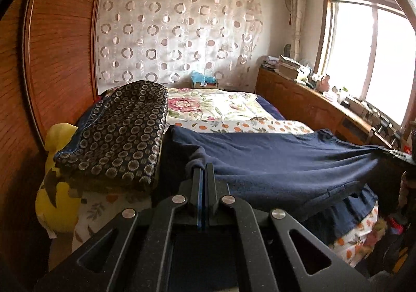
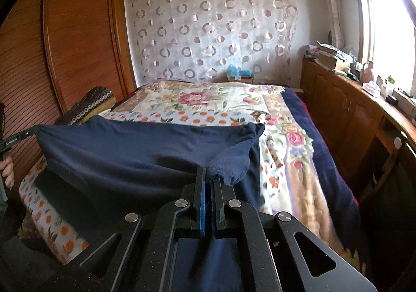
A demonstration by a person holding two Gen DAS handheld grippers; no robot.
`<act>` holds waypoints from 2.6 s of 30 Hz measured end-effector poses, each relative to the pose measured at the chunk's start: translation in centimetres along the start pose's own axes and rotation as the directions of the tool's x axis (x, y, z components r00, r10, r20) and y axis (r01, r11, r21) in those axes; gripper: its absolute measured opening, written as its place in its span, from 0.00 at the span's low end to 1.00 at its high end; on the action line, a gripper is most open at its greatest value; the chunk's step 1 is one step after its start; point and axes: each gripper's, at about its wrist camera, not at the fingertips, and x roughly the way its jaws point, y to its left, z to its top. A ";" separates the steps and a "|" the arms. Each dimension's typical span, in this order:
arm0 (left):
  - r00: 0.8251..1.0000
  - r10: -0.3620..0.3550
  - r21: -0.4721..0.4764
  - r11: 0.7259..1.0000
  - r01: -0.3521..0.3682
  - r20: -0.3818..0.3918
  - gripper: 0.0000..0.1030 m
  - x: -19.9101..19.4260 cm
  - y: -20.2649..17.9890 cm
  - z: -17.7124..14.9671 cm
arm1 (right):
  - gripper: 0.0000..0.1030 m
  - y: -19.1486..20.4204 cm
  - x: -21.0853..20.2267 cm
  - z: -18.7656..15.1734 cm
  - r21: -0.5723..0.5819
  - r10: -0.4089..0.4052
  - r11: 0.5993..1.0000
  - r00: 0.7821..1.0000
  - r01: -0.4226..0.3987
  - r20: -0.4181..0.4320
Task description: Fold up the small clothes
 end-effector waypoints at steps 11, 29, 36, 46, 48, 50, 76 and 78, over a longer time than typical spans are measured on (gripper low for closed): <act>0.993 0.060 0.024 0.998 -0.057 -0.105 0.01 1.1 0.0 -4.2 | 0.02 1.0 1.8 -0.8 -0.019 -0.012 1.000 0.996 0.010 -0.091; 0.991 0.062 0.038 0.998 -0.057 -0.118 0.02 0.4 -0.3 -5.2 | 0.07 2.2 2.0 -0.4 -0.093 -0.068 0.994 0.985 0.054 -0.156; 0.990 0.070 0.048 0.997 -0.065 -0.123 0.03 -0.1 -0.2 -5.3 | 0.07 3.2 0.9 -0.1 -0.156 -0.094 0.986 0.980 0.067 -0.174; 0.987 0.100 0.036 0.995 -0.096 -0.128 0.30 -0.3 1.2 -5.2 | 0.46 1.7 -0.6 0.0 -0.113 -0.147 0.985 0.980 0.132 -0.136; 0.987 0.087 0.021 0.996 -0.085 -0.136 0.50 0.0 1.6 -5.4 | 0.47 2.0 -0.4 -0.2 -0.101 -0.133 0.988 0.983 0.121 -0.129; 0.986 0.071 0.014 0.997 -0.070 -0.153 0.65 0.5 1.7 -5.6 | 0.47 2.6 0.2 -0.5 -0.101 -0.120 0.989 0.984 0.107 -0.129; 0.956 0.082 -0.013 0.996 -0.089 -0.280 0.67 3.9 3.4 -8.0 | 0.55 5.0 7.8 -4.5 -0.091 0.001 0.996 0.979 -0.020 -0.205; 0.957 0.083 -0.009 0.996 -0.089 -0.278 0.67 3.9 3.4 -8.0 | 0.57 5.0 7.7 -4.6 -0.090 0.001 0.996 0.980 -0.019 -0.199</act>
